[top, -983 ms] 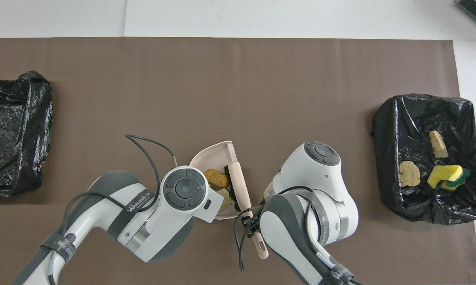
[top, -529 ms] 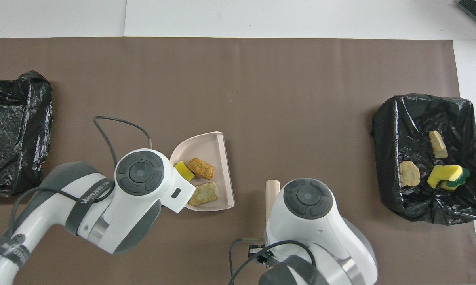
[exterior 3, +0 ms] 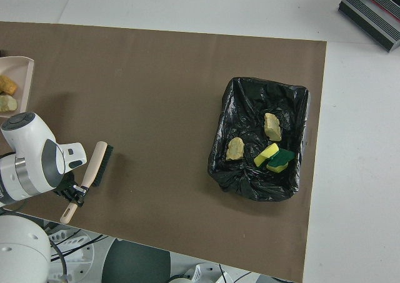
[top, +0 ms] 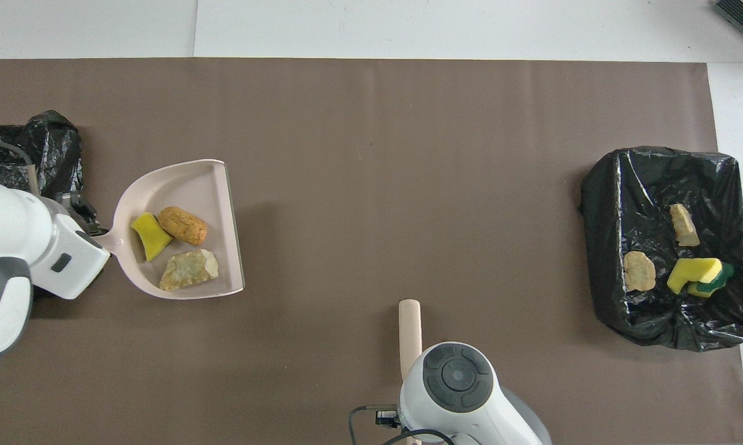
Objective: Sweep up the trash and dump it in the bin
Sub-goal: 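Carry the dustpan to the bin farthest from the right gripper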
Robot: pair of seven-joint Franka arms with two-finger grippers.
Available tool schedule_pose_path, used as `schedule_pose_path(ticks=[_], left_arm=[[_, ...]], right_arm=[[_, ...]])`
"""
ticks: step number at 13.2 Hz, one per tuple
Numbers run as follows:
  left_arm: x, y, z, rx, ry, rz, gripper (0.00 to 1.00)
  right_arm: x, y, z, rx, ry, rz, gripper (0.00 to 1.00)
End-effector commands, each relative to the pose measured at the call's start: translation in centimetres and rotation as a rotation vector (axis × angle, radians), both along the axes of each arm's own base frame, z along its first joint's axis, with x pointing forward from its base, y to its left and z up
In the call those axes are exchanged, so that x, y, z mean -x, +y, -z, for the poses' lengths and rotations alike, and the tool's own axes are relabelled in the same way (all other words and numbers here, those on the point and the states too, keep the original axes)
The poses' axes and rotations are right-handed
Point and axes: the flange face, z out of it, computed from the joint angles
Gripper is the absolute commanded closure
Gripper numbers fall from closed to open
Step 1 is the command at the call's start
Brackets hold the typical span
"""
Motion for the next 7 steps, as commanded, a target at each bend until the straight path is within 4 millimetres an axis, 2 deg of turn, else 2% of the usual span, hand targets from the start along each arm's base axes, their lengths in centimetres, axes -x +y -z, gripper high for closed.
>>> schedule_pose_path(ticks=[1,4,5,7], left_arm=[[-2.4,6.2,-1.8,0.038,0.001,-0.073,1.00],[-6.0,15.4,-4.4,0.054,0.002,-0.086,1.00],[-6.6,18.4,-5.0,0.046,-0.008,-0.085,1.00],[-5.8,25.4,-4.1,0.021,-0.008,-0.116,1.00]], right_arm=[[-0.7,0.1,0.8,-0.033,-0.047,0.035,1.00],[-1.0,0.4,1.5,-0.071,-0.041,0.028,1.00],[-0.9,0.5,2.1,-0.075,-0.030,-0.014,1.00],[-0.7,1.0,2.9,-0.070,-0.026,-0.036,1.00]])
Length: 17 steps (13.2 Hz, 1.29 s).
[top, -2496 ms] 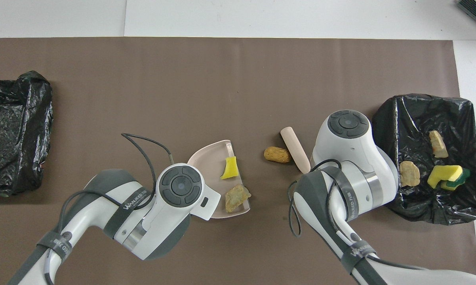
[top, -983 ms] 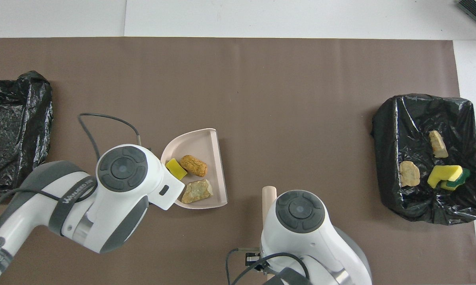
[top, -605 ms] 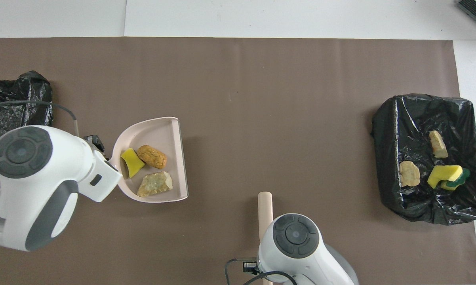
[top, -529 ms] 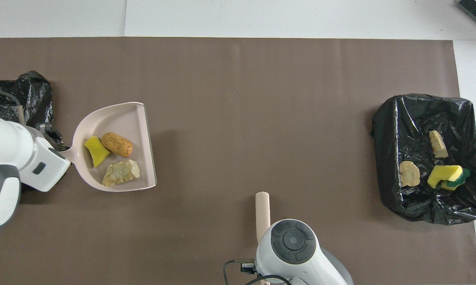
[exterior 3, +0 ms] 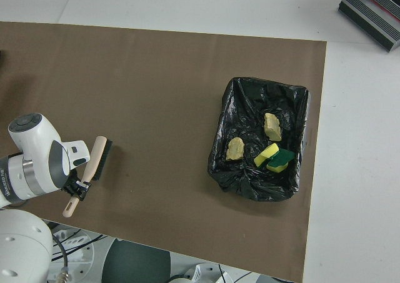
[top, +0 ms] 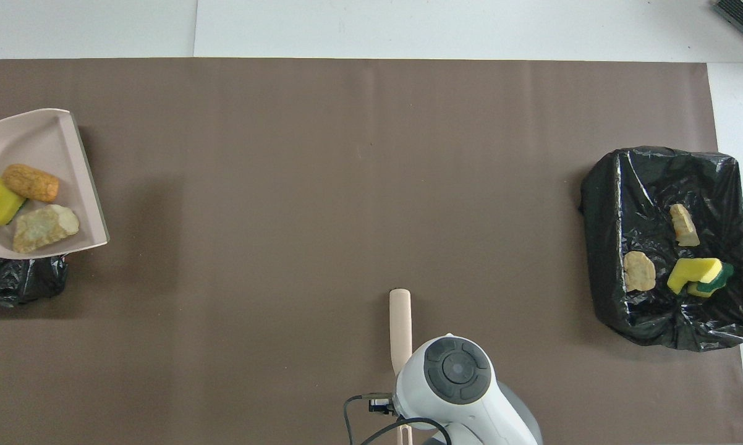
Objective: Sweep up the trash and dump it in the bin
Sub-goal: 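Tip the dustpan into the bin with the left gripper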
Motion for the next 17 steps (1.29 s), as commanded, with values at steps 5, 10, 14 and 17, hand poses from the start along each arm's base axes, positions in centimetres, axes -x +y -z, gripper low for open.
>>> schedule_pose_path(ticks=[5,10,14,17], left_arm=[[-2.4,11.9,-0.2,-0.338,0.085,0.115,1.00],[-3.4,10.8,2.2,-0.586,0.226,0.244,1.00],[-3.5,10.2,1.9,-0.675,0.282,0.278,1.00],[-3.8,9.3,0.8,-0.777,0.324,0.311,1.00]], right_arm=[[-0.5,0.5,2.3,-0.005,-0.007,0.038,1.00],[-0.8,0.8,3.3,-0.003,-0.013,0.039,1.00],[-1.0,0.6,3.4,-0.012,-0.014,0.020,0.75],[-1.0,0.6,3.4,-0.014,-0.014,0.016,0.59]])
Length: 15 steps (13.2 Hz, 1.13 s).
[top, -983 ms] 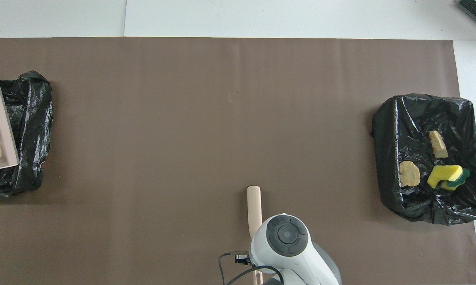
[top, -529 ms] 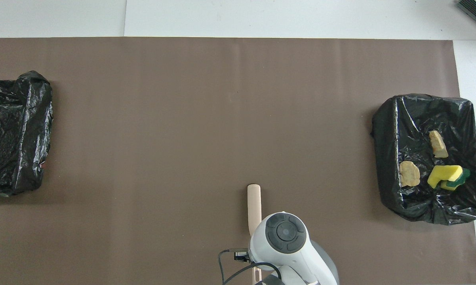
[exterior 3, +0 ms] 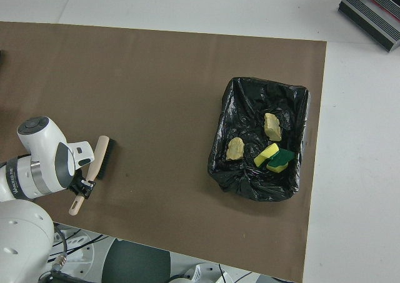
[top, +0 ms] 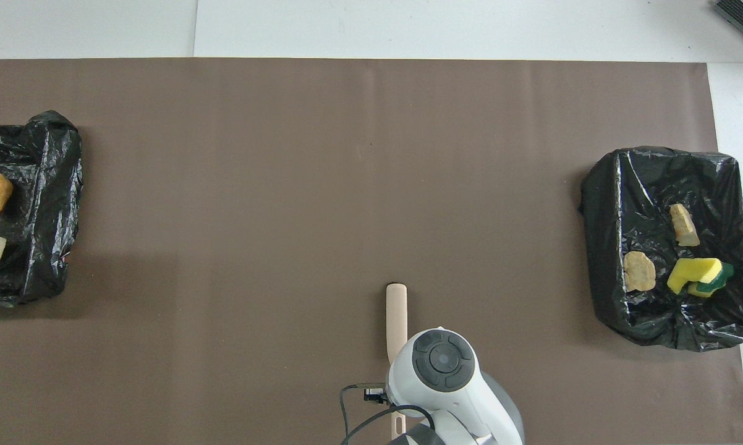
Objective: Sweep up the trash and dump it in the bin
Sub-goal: 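Tip the dustpan into the bin with the left gripper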
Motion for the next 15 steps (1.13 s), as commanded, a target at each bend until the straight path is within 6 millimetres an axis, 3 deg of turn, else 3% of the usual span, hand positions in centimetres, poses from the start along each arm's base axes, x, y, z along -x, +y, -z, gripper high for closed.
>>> schedule_pose_path(ticks=[1,3,5,6,7,8,10,11,12,14,15], left_arm=[[0.2,-0.7,-1.6,-0.080,0.027,0.023,1.00],[0.4,-0.6,-2.3,-0.089,0.026,0.018,1.00],[0.3,-2.1,-2.8,-0.098,0.044,0.013,1.00],[0.5,-2.7,-3.7,-0.105,0.037,0.011,1.00],[0.4,-3.7,-4.4,-0.092,0.023,0.011,1.00],[0.2,-4.9,-5.0,-0.081,0.009,0.025,1.00],[-0.2,-7.1,-4.7,0.023,-0.026,0.024,1.00],[-0.6,-8.8,-4.5,0.065,-0.034,0.031,1.00],[-1.1,-11.4,-4.3,0.098,-0.050,0.037,1.00],[-1.5,-15.9,-3.4,0.209,-0.102,-0.013,1.00],[-1.6,-17.7,-2.9,0.259,-0.119,-0.038,1.00]], right_arm=[[-0.2,0.0,0.4,-0.020,0.002,-0.001,0.56],[-0.3,0.1,0.5,-0.020,0.003,-0.003,0.36],[-0.6,0.1,0.4,-0.018,0.006,0.000,0.35],[-1.0,0.4,0.2,-0.021,0.005,0.000,0.29],[-1.4,0.7,-0.3,-0.027,-0.001,0.001,0.09],[-1.8,0.9,-0.9,-0.039,-0.011,-0.001,0.00],[-3.2,0.2,-2.2,-0.050,-0.016,-0.029,0.00],[-5.1,-0.7,-3.2,-0.069,-0.038,-0.019,0.00],[-6.9,-1.7,-4.3,-0.080,-0.063,-0.010,0.00],[-8.3,-3.5,-7.1,-0.059,-0.072,-0.009,0.00],[-9.1,-5.7,-8.4,-0.036,-0.072,0.001,0.00]])
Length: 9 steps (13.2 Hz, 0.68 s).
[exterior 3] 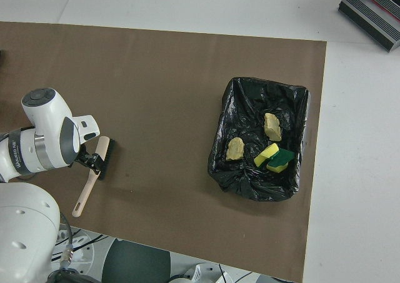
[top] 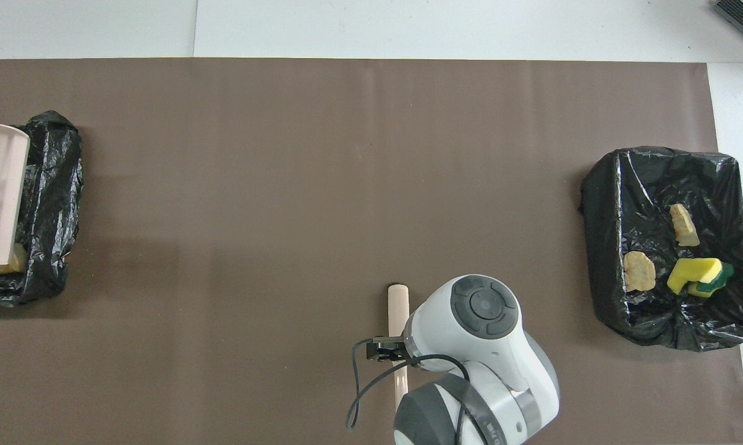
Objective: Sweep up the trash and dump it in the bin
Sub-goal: 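Tip the dustpan into the bin with the left gripper, then lift the dustpan out of the bin while the right gripper withdraws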
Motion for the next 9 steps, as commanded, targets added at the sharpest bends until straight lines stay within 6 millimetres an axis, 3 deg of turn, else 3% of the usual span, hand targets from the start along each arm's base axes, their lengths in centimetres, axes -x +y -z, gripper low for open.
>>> schedule_pose_path(ticks=[1,3,5,7,9], left_arm=[[0.1,-5.0,0.9,0.129,-0.043,-0.090,1.00],[0.2,-10.8,3.4,0.206,-0.100,-0.246,1.00],[0.5,-18.5,6.9,0.258,-0.175,-0.417,1.00],[0.8,-24.6,9.9,0.325,-0.225,-0.602,1.00],[1.4,-30.1,11.5,0.387,-0.257,-0.724,1.00]], right_arm=[[-2.2,-4.5,-4.2,0.050,-0.019,-0.005,0.00],[-3.7,-6.9,-7.6,0.062,-0.023,-0.025,0.00],[-5.7,-10.7,-10.7,0.070,-0.047,-0.015,0.00],[-7.8,-15.6,-14.2,0.076,-0.102,-0.043,0.00],[-9.4,-20.9,-16.7,0.049,-0.139,-0.057,0.00]])
